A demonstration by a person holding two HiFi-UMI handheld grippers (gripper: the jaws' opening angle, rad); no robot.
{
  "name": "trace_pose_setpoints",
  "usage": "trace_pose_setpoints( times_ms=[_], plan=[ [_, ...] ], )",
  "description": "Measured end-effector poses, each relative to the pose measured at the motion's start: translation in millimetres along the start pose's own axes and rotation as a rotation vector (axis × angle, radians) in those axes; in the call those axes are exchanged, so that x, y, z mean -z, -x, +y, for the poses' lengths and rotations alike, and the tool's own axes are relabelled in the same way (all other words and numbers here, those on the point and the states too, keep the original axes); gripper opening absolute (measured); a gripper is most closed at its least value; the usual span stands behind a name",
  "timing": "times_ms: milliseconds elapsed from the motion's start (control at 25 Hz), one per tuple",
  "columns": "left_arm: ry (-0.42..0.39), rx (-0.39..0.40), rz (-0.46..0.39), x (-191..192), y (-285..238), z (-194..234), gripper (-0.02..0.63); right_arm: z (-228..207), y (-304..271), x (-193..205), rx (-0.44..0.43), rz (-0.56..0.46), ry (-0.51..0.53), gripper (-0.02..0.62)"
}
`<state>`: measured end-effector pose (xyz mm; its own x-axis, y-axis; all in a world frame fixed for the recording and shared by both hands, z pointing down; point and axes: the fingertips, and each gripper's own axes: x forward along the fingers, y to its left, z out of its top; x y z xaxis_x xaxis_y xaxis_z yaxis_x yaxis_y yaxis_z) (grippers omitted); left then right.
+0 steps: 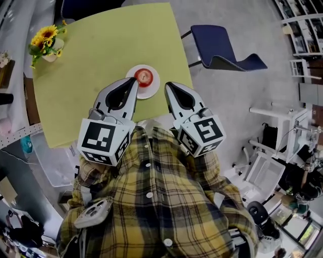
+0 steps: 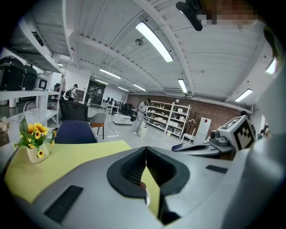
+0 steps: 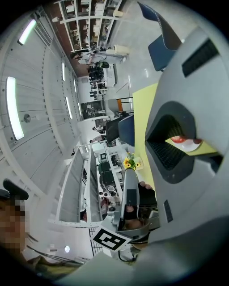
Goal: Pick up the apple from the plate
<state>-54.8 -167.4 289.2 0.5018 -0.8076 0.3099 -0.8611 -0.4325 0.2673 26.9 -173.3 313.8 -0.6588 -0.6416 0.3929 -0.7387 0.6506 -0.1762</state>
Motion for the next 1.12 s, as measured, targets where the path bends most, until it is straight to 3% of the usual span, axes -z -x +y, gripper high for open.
trace_pose_setpoints(
  times_ms=[320, 760, 1120],
  plan=[
    [0.011, -0.018, 0.008, 9.9, -3.3, 3.5, 0.011, -1.7, -4.2, 6.6, -0.027, 0.022, -0.003, -0.003],
    [0.030, -0.026, 0.036, 25.9, -13.4, 7.4, 0.192, -2.9, -6.0, 15.6, -0.048, 0.047, -0.015, -0.003],
    [0.005, -0.030, 0.097, 40.9, -28.0, 8.7, 0.249, -15.5, -0.2, 24.6, -0.024, 0.060, -0.045, -0.003]
  ],
)
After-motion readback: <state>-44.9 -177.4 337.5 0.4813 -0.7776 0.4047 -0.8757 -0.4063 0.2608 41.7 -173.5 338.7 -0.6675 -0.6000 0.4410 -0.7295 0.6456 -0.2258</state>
